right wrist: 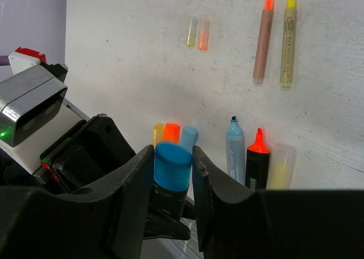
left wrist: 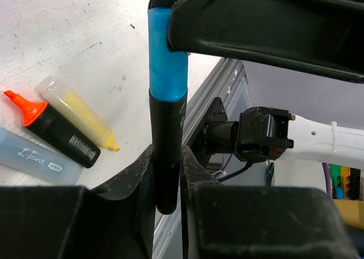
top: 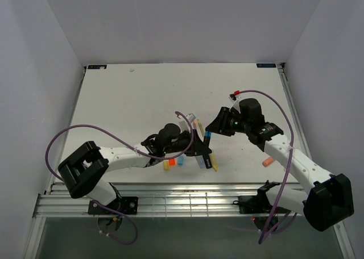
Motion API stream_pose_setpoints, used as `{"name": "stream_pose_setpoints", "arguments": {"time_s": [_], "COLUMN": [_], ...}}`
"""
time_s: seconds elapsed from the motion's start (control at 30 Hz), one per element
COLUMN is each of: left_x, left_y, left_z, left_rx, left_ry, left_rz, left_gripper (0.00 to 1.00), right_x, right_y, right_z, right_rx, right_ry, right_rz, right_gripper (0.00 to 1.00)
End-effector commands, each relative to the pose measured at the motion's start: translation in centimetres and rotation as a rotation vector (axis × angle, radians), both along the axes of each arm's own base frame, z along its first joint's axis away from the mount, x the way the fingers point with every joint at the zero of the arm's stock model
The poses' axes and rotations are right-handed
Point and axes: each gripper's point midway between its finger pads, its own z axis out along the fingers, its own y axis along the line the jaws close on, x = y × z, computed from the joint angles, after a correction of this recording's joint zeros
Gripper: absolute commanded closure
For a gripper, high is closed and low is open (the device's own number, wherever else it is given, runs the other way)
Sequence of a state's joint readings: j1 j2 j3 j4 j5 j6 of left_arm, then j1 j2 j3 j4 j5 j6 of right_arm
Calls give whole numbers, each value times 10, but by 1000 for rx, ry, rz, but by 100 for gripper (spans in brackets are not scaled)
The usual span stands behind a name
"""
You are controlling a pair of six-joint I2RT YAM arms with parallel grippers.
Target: Open the pen caps
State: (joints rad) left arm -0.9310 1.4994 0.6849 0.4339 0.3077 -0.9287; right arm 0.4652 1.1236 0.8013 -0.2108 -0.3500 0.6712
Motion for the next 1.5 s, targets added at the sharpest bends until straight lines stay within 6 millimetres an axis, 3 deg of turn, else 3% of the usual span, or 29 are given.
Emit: {"name": "stream_pose_setpoints", "arguments": {"time_s": [0.0,0.1,0.27,0.47,0.73,0.93,1.07,1.27,1.3,1.33,1.4,1.43,1.47], "left_x": [5,7,15,16,7,2,1,2,2,2,1,0,-1], "left_y": [5,6,5,-1,-4,-7,-9,-10,-10,-10,-8,-5,-2], "left_z": [6,9,19,34,38,45,54,58,57,55,49,42,43], "left_rx": [-13,-23,-51,-108,-170,-244,-301,-341,-337,-330,-309,-291,-288], "left_ry": [-18,-24,-38,-45,-27,-20,-28,-19,-20,-16,-9,-5,-10], "left_rz": [39,50,60,37,-3,-28,-39,-43,-45,-44,-39,-34,-26], "left_gripper": [100,100,100,100,100,100,100,100,98,79,61,46,41], "right_x": [-9,-15,-26,-34,-32,-32,-35,-40,-41,-41,-38,-37,-37], "right_y": [4,5,4,7,14,20,22,23,23,22,21,20,19], "right_z": [13,12,4,2,11,23,22,21,21,21,23,24,24], "right_rx": [27,32,47,86,158,233,256,274,273,268,252,245,236], "right_ry": [-45,-43,-33,-53,-75,-108,-93,-92,-96,-103,-106,-119,-116], "right_rz": [57,81,108,140,139,147,153,154,155,157,145,148,144], "right_gripper": [60,53,50,50,54,62,79,92,92,92,92,92,92]}}
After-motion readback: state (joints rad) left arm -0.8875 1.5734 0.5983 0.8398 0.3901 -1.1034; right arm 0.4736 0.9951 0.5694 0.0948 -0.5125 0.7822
